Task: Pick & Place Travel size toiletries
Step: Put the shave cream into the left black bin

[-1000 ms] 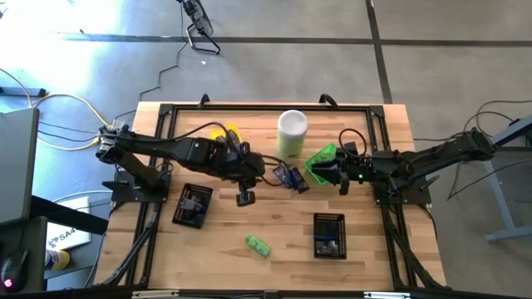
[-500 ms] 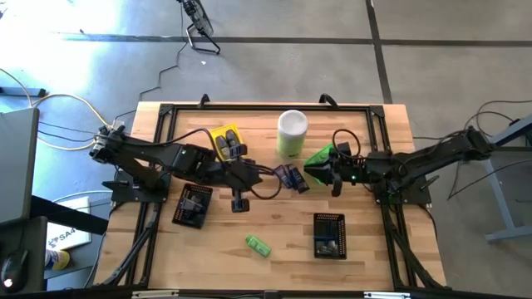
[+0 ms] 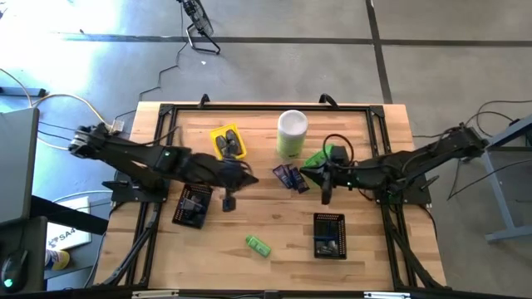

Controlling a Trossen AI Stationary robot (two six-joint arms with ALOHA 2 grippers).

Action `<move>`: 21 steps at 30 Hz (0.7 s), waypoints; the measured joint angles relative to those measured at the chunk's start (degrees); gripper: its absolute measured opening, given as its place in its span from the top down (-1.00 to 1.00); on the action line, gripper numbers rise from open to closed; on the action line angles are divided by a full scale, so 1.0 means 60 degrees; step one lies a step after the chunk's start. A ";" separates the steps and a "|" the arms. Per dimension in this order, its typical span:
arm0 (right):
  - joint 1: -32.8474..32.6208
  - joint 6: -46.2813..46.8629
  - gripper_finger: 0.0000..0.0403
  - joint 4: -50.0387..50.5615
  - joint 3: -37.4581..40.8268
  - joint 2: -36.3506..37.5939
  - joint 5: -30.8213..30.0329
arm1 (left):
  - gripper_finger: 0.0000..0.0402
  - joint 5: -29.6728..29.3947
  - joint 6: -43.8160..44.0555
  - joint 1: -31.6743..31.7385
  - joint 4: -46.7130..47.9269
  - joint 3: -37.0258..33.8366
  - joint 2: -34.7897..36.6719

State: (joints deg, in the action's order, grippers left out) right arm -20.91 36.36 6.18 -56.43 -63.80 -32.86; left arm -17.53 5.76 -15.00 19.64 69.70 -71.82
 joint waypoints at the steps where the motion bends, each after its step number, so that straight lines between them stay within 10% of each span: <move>1: 0.0046 0.0000 0.98 0.0144 -0.0172 -0.0147 -0.0067 | 0.97 -0.0002 -0.0076 0.0017 -0.0390 -0.0307 0.0284; 21: 0.1263 0.2581 0.99 0.5040 -0.3450 -0.3884 0.0935 | 0.97 0.0505 -0.0412 0.0562 -0.0760 -0.3207 0.4785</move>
State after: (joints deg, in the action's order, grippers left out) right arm -13.33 51.84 36.42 -77.13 -87.11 -27.25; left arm -14.50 3.29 -11.63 15.09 50.46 -43.11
